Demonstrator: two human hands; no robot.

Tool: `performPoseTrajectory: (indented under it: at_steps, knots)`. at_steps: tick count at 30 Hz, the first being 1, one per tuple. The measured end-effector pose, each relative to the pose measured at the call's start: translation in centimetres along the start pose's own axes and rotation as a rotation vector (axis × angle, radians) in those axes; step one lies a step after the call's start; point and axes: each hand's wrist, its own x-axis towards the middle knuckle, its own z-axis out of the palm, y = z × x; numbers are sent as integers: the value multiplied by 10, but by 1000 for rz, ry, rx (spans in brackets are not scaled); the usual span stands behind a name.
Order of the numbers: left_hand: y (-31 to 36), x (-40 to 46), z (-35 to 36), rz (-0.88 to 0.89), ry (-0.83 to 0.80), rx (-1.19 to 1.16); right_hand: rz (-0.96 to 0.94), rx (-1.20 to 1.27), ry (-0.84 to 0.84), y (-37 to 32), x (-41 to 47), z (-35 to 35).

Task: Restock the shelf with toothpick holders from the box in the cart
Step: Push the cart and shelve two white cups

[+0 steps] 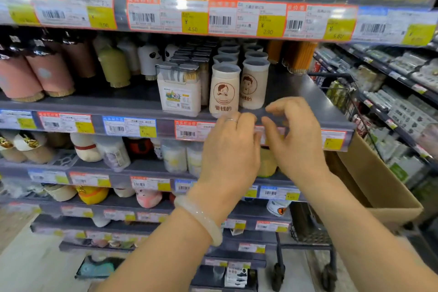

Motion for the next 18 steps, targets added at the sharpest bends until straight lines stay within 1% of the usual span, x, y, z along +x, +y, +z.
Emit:
performPoseTrajectory:
  at_steps: [3, 6, 8, 11, 13, 15, 18]
  knots:
    - [6, -16, 16, 44, -179, 72, 33, -62, -156, 14, -35, -5]
    - [14, -35, 30, 64, -462, 160, 68, -219, -367, 33, -71, -8]
    - [19, -49, 45, 45, -609, 172, 103, -304, -513, 41, -89, -12]
    - [36, -59, 55, 57, -805, 233, 210, -420, -690, 49, -104, -22]
    - [50, -67, 68, 74, -904, 272, 290, -499, -815, 61, -114, -32]
    - [67, -73, 79, 79, -1013, 295, 358, -526, -876, 74, -124, -46]
    - [96, -84, 96, 112, -1077, 298, 441, -530, -913, 97, -139, -73]
